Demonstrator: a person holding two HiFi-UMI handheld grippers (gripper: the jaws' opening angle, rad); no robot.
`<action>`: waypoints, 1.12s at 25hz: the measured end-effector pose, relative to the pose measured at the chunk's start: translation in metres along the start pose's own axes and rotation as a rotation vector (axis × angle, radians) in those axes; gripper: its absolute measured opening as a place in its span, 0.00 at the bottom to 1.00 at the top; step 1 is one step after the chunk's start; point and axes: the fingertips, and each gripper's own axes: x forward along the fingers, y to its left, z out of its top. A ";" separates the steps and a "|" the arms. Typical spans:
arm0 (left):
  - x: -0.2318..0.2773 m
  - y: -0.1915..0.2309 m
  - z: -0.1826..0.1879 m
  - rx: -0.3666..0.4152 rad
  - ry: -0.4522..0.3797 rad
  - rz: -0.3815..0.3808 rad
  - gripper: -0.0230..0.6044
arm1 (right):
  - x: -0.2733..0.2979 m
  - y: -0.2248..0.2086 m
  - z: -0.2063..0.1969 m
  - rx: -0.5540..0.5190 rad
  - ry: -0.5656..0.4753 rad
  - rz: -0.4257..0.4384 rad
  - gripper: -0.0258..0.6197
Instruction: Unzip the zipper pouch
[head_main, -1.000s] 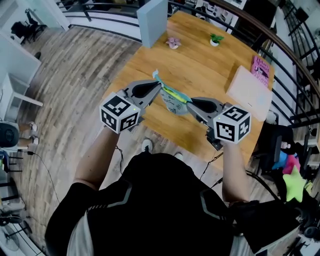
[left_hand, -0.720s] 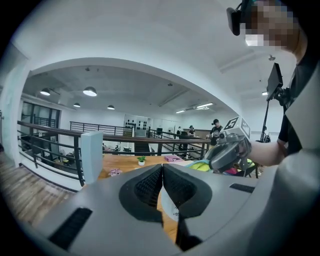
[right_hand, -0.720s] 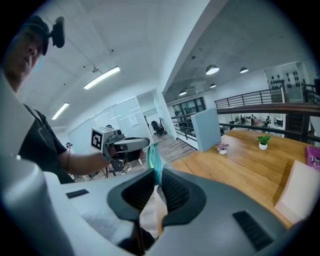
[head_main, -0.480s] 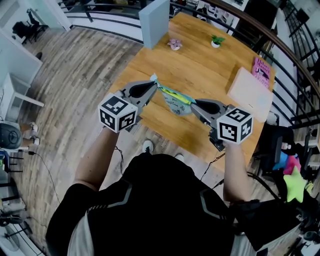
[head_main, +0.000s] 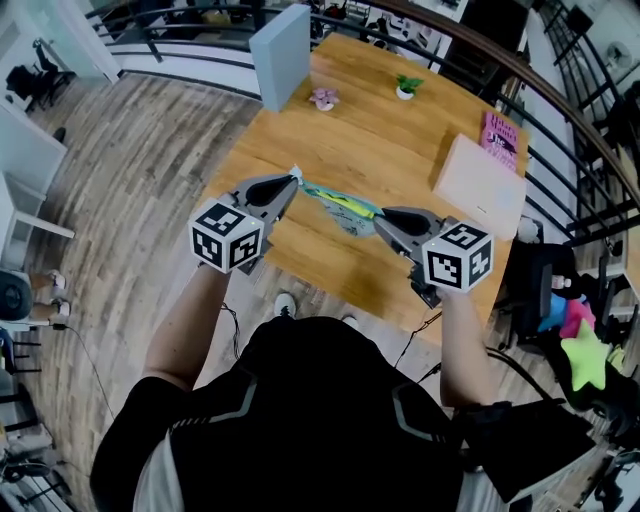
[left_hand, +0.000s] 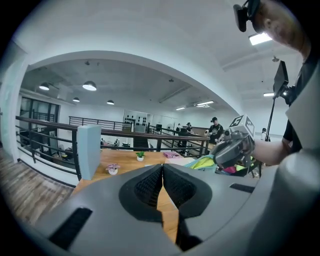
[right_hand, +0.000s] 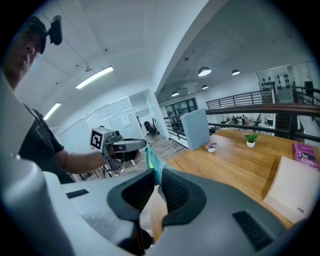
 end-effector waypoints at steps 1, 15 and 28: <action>0.004 -0.001 -0.001 -0.008 0.004 -0.008 0.09 | -0.002 -0.003 -0.001 0.005 0.000 -0.009 0.13; 0.077 -0.001 -0.042 0.002 0.140 -0.049 0.09 | 0.007 -0.085 -0.037 0.088 0.055 -0.128 0.13; 0.128 0.081 -0.081 0.051 0.199 0.019 0.09 | 0.101 -0.158 -0.049 0.026 0.083 -0.205 0.13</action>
